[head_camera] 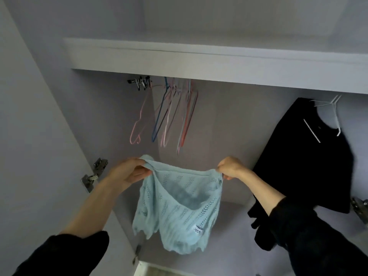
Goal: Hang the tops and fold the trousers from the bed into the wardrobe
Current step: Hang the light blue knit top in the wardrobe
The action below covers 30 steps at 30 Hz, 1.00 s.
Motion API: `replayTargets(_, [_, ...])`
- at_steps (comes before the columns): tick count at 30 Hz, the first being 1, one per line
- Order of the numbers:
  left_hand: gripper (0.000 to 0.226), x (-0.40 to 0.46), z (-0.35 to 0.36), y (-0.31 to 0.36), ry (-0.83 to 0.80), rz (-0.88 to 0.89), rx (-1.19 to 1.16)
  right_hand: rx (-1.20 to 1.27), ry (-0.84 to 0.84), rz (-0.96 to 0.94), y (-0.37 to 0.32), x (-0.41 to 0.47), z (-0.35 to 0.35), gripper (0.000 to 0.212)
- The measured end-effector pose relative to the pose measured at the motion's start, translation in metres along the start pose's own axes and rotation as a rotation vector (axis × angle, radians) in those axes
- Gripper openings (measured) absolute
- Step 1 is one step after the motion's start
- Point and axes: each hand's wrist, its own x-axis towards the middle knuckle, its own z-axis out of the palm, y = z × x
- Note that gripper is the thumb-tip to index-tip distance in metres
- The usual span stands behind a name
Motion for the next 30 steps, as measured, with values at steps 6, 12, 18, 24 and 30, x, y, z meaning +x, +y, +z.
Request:
replayTargets(6, [0.015,0.001,0.007,0.013,-0.063,0.024,0.034,0.915,0.009,-0.076,-0.079,0.027,-0.005,0.018])
replayTargets(12, [0.012,0.003,-0.003,0.017,-0.025,0.099,0.250,1.002,0.003,-0.082,-0.128,0.044,-0.015,0.021])
replayTargets(18, [0.009,0.002,-0.008,0.023,-0.006,0.116,0.304,1.085,0.074,-0.009,-0.134,0.052,-0.015,0.018])
replayTargets(24, [0.009,0.008,0.001,0.017,0.035,0.119,0.349,1.064,0.407,-0.055,-0.119,0.062,-0.030,0.025])
replayTargets(30, [0.008,0.011,0.013,0.000,0.074,0.113,0.379,0.969,0.627,-0.092,-0.085,0.064,-0.031,0.033])
